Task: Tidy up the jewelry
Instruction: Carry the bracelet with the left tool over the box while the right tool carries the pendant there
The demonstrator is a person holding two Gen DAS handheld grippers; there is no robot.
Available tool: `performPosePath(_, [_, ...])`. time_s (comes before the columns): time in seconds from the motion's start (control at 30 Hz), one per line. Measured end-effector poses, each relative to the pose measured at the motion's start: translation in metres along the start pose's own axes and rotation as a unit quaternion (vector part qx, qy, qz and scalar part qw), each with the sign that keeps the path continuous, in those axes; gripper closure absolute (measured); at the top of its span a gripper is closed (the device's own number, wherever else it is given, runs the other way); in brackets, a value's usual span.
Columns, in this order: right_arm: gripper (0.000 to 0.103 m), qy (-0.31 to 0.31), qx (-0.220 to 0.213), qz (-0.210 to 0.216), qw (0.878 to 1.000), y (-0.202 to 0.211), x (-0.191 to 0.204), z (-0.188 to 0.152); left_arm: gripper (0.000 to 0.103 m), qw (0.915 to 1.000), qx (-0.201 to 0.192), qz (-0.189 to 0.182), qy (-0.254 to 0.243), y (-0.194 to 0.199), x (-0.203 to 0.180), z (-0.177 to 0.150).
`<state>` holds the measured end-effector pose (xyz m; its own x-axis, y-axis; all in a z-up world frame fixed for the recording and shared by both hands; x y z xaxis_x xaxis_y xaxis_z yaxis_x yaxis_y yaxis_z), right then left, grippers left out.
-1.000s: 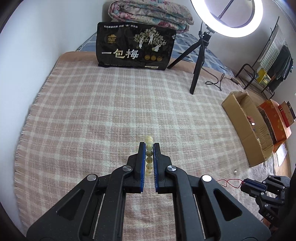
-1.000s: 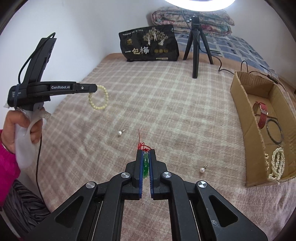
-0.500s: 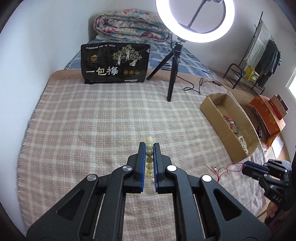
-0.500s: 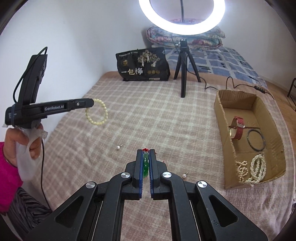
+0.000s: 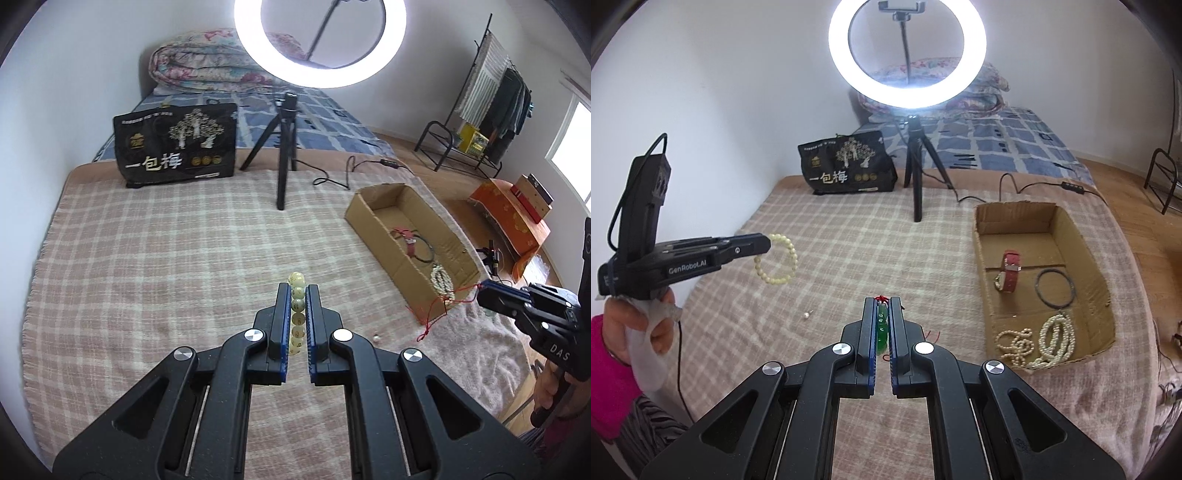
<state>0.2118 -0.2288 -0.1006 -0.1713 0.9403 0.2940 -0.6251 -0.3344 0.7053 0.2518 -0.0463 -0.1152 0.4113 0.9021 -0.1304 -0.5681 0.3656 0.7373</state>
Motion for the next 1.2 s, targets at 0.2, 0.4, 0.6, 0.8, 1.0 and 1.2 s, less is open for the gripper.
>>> performPosePath(0.2, [0.099, -0.008, -0.014, -0.015, 1.0, 0.012, -0.024, 0.015, 0.097, 0.9994, -0.002, -0.03, -0.016, -0.006, -0.034, 0.011])
performPosePath(0.4, [0.099, -0.012, -0.024, -0.032, 0.999, 0.019, -0.051, 0.032, 0.098, 0.9981, -0.002, -0.053, -0.032, -0.016, -0.065, 0.023])
performPosePath(0.6, [0.099, -0.013, -0.032, -0.052, 0.998, 0.023, -0.08, 0.051, 0.097, 0.9967, -0.001, -0.067, -0.046, -0.035, -0.093, 0.039])
performPosePath(0.8, [0.099, -0.011, -0.031, -0.066, 0.997, 0.014, -0.109, 0.07, 0.098, 0.9949, -0.003, -0.084, -0.056, -0.056, -0.123, 0.057])
performPosePath(1.0, [0.099, -0.016, -0.024, -0.069, 0.997, -0.009, -0.137, 0.081, 0.098, 0.9921, 0.004, -0.102, -0.072, -0.081, -0.156, 0.067])
performPosePath(1.2, [0.099, -0.023, -0.015, -0.067, 0.997, -0.035, -0.159, 0.088, 0.098, 0.9891, 0.019, -0.118, -0.087, -0.111, -0.183, 0.068])
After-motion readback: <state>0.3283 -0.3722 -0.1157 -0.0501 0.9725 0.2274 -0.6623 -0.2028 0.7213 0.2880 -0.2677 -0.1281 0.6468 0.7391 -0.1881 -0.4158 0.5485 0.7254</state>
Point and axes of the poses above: each gripper's, at about its wrist camera, not at the fingertips, and y roughly against the way its jaws point, x to its left, z to its top, the point moved 6 cm from there along -y, roughly the way its jaws point, and after that the axes turned 8 degrees about -y, right-handed, at the moved point
